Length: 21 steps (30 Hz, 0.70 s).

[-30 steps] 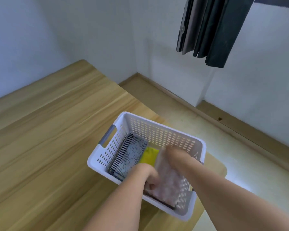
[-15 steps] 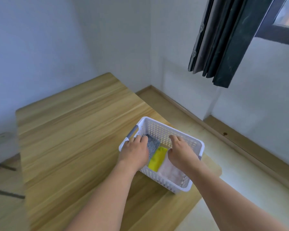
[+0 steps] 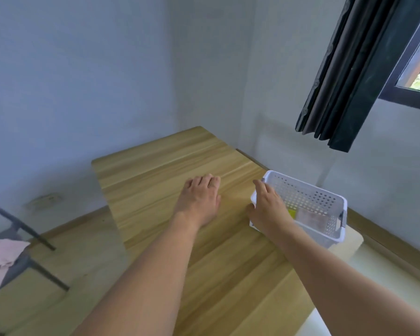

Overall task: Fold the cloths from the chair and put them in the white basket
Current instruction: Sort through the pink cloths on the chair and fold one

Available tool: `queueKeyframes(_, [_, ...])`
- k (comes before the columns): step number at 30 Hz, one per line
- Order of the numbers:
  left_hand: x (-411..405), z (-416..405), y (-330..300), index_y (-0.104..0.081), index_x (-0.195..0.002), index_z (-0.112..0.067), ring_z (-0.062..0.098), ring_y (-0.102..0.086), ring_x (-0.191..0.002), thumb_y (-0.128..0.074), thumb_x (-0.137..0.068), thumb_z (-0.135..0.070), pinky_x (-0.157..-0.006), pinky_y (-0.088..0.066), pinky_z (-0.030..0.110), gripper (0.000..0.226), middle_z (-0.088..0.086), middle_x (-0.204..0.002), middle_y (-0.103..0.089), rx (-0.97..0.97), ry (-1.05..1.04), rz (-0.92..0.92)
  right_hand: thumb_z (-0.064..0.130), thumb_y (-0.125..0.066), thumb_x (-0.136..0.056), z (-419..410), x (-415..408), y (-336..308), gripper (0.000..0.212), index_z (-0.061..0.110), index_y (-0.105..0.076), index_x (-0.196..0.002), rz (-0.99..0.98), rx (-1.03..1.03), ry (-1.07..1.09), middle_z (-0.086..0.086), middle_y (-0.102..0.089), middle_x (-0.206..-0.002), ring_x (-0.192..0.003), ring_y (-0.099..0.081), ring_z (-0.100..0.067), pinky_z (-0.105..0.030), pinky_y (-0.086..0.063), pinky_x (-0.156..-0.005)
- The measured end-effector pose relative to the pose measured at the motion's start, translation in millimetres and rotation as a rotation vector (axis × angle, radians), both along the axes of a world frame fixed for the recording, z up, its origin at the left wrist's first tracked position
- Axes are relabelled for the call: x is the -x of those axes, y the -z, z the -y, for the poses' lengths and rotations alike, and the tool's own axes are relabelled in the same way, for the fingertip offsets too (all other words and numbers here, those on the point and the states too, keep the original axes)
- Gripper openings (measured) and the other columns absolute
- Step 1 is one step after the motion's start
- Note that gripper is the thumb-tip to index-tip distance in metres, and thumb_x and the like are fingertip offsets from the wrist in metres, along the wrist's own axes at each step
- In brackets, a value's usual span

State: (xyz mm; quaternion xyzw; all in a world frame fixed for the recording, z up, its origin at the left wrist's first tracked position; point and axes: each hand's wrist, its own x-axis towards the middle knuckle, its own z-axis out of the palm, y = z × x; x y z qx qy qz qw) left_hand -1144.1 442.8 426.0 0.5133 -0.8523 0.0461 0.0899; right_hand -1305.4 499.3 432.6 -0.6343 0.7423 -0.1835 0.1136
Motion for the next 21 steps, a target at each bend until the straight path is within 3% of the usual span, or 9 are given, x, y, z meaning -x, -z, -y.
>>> queueKeyframes(4, [-77.5, -15.4, -26.0, -0.03, -0.143, -0.013, 0.029, -0.042, -0.127, -0.038, -0.098, -0.032, -0.104, -0.035, 0.042, 0.05, 0.009, -0.144, -0.04, -0.01, -0.03, -0.02, 0.014, -0.05, -0.085, -20.3, -67.5, -21.3, 0.068, 0.012, -0.025, -0.148, 0.011, 0.02, -0.008, -0.008, -0.04, -0.144, -0.132, -0.038, -0.028, -0.033, -0.032, -0.104])
queueKeyframes(13, [-199.6, -40.4, -38.9, -0.027, -0.145, -0.014, 0.027, -0.038, -0.132, -0.037, -0.099, -0.034, -0.108, -0.032, 0.041, 0.051, 0.006, -0.147, -0.037, 0.018, -0.044, -0.06, 0.015, -0.05, -0.088, -48.4, -175.9, -27.2, 0.066, 0.011, -0.023, -0.148, 0.027, -0.017, 0.021, -0.008, -0.036, -0.147, -0.136, -0.032, -0.026, -0.031, -0.025, -0.11])
queueKeyframes(21, [-382.3, -32.6, -41.1, -0.026, -0.145, -0.014, 0.028, -0.042, -0.127, -0.037, -0.098, -0.033, -0.107, -0.033, 0.042, 0.051, 0.007, -0.144, -0.04, 0.058, -0.001, -0.084, 0.018, -0.049, -0.09, -54.6, -358.8, -39.4, 0.064, 0.013, -0.025, -0.148, 0.081, -0.001, 0.078, -0.006, -0.031, -0.151, -0.137, -0.03, -0.026, -0.032, -0.028, -0.109])
